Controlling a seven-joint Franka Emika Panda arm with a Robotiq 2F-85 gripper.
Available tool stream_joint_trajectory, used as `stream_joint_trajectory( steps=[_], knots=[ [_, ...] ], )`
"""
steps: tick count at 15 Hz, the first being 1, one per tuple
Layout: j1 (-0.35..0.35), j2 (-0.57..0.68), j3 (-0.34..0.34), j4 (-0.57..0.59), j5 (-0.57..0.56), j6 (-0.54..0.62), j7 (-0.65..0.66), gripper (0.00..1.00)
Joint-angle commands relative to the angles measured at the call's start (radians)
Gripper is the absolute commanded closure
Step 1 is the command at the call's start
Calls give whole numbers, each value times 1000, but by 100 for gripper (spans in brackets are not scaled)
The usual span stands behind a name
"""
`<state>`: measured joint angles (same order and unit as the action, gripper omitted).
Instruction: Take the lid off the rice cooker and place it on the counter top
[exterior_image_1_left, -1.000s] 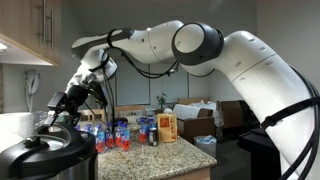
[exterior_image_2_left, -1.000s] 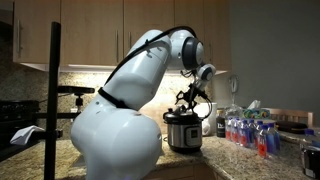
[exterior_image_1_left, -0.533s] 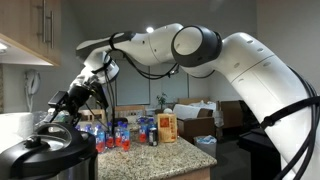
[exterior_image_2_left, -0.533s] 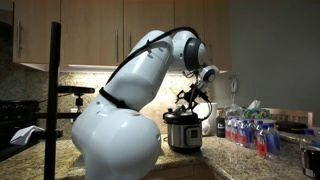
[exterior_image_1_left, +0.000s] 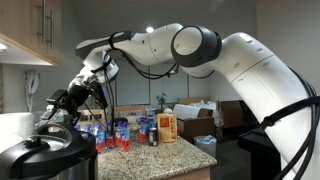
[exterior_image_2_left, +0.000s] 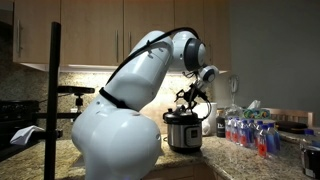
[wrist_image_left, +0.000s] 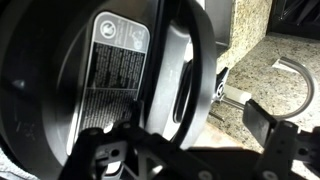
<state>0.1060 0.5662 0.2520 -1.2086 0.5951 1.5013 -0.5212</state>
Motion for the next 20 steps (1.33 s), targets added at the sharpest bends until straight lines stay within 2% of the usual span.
stream_joint_trajectory(
  steps=[1,5,15,16,17,20],
  knots=[
    [-8,-34,15,2,22,-18,22,0],
    [0,-63,17,1,5,-28,26,0],
    [9,36,17,49,9,-129,68,0],
    [9,44,19,55,11,-141,71,25],
    [11,48,18,59,8,-144,78,27],
    [10,59,18,85,11,-166,97,47]
  ],
)
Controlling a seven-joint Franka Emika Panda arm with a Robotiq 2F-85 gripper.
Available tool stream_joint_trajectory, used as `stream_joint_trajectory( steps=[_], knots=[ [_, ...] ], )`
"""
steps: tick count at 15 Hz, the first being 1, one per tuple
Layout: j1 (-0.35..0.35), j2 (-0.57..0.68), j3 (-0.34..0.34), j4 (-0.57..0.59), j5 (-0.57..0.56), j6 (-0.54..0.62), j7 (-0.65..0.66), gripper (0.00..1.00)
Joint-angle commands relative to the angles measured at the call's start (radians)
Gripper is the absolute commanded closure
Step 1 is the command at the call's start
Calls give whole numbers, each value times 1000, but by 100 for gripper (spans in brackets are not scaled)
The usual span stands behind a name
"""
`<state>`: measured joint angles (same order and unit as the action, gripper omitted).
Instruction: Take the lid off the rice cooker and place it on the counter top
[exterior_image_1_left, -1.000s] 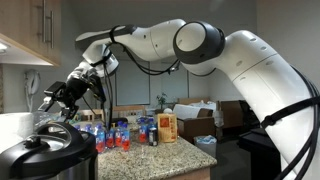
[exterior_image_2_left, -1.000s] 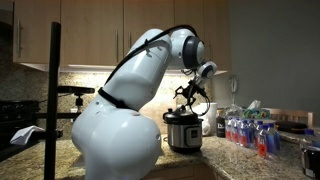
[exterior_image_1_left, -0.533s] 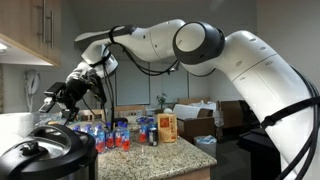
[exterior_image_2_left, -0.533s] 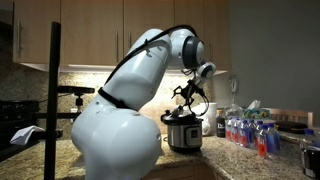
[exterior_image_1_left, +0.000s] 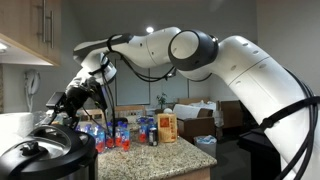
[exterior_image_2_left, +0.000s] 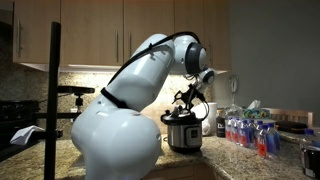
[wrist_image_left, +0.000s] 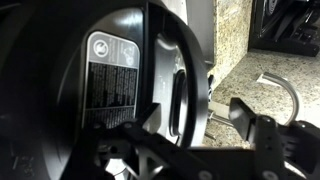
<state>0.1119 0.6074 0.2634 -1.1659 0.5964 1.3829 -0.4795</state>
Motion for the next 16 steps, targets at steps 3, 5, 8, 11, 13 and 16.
stream_joint_trajectory(
  steps=[3,5,8,11,13,16],
  knots=[
    [8,18,7,63,6,-69,71,66],
    [13,26,6,75,3,-78,79,79],
    [9,50,5,88,8,-86,84,98],
    [11,75,10,110,17,-110,86,95],
    [13,83,14,131,21,-120,89,95],
    [5,78,24,152,39,-128,89,95]
  ],
)
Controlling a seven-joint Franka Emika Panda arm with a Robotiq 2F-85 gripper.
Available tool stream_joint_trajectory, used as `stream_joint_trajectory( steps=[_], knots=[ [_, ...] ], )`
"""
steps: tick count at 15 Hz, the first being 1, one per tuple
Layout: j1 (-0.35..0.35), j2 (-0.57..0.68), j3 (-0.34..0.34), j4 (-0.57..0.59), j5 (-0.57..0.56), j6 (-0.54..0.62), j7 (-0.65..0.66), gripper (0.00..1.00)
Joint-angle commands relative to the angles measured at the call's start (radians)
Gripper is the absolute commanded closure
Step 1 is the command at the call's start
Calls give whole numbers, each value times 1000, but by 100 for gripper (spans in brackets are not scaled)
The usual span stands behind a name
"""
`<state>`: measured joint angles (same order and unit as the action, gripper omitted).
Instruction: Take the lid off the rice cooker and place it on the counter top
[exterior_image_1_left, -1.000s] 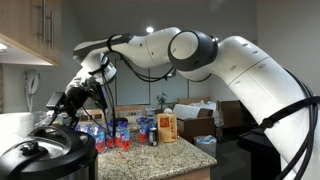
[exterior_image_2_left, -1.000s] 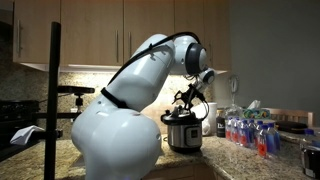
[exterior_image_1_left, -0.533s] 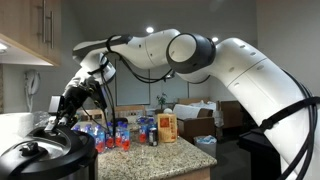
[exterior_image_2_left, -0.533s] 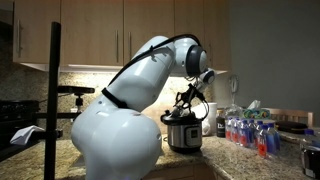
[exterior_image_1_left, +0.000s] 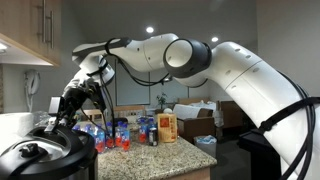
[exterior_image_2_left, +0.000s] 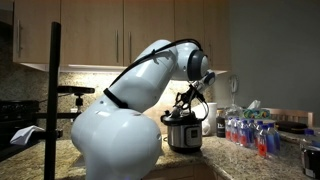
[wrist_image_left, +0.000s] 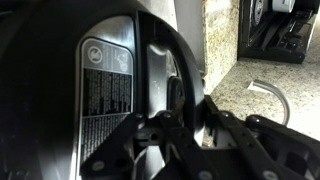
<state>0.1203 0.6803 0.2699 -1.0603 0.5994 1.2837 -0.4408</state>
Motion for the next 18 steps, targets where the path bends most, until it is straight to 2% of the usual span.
stream_joint_trajectory(
  steps=[1,6,10,18],
  knots=[
    [-4,3,20,56,40,-37,53,95],
    [1,10,34,120,71,-61,100,95],
    [-22,-5,39,136,114,-56,116,95],
    [-129,-13,37,176,242,-79,111,95]
  ],
)
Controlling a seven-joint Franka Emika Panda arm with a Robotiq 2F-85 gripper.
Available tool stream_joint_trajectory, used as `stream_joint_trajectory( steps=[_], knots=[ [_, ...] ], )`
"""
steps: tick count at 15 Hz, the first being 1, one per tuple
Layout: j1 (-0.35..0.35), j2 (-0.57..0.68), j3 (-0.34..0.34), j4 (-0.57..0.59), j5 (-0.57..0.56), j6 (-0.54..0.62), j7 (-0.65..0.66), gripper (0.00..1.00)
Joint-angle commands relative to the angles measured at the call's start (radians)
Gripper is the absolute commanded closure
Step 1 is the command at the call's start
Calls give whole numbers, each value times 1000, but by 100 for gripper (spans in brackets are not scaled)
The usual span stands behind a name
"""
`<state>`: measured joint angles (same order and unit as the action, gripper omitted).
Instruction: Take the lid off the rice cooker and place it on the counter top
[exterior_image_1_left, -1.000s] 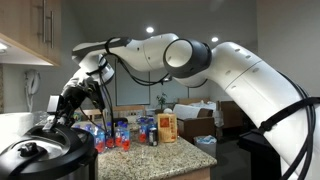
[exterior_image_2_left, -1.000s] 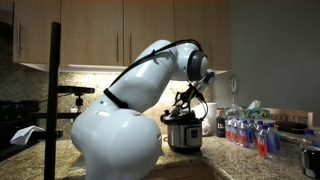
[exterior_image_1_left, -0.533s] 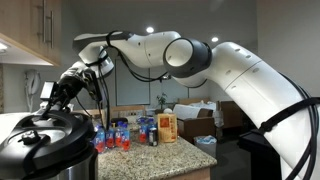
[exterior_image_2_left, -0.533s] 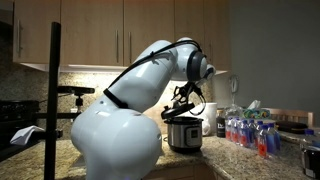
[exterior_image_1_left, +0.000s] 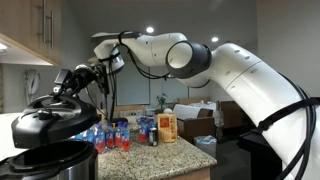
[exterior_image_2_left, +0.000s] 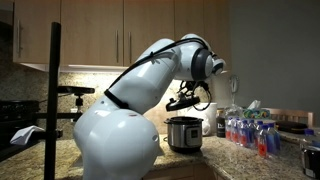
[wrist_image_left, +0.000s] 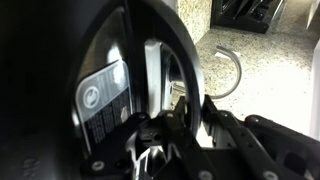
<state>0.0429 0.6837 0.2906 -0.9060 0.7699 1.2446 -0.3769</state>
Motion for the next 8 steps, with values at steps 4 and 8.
stream_joint_trajectory(
  steps=[4,8],
  knots=[
    [-131,-27,16,-3,144,-40,27,95],
    [-212,-53,7,-47,192,-34,11,95]
  ],
)
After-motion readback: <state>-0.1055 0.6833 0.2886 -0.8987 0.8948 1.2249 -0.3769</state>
